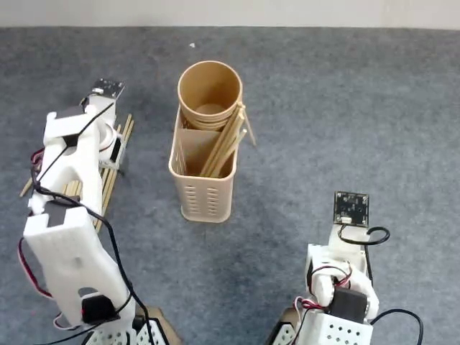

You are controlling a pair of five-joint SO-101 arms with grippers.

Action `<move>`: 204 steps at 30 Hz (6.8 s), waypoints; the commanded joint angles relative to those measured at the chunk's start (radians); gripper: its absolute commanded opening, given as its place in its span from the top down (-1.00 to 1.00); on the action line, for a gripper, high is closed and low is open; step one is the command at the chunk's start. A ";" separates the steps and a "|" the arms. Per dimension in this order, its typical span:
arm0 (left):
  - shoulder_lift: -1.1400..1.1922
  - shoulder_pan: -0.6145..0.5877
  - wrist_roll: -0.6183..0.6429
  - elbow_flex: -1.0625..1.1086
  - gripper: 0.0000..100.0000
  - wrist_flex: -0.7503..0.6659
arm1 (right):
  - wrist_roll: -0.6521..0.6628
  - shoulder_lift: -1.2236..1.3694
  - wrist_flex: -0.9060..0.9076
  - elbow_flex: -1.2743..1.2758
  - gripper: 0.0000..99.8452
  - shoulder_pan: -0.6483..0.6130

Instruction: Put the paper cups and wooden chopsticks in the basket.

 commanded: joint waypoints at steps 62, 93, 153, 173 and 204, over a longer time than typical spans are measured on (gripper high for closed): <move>-0.074 0.077 -0.048 0.031 0.62 -0.035 | -0.012 -0.012 0.004 0.136 0.99 0.007; 0.311 0.042 -0.048 -0.651 0.98 0.523 | -0.012 -0.012 0.004 0.136 0.99 0.007; -1.445 0.582 0.454 0.507 0.69 -0.292 | -0.012 -0.012 0.004 0.136 0.99 0.007; -1.061 -0.041 0.276 0.529 0.72 -0.250 | -0.012 -0.012 0.004 0.136 0.99 0.007; -0.266 -0.031 0.101 0.335 0.71 -0.301 | -0.012 -0.012 0.004 0.136 0.99 0.007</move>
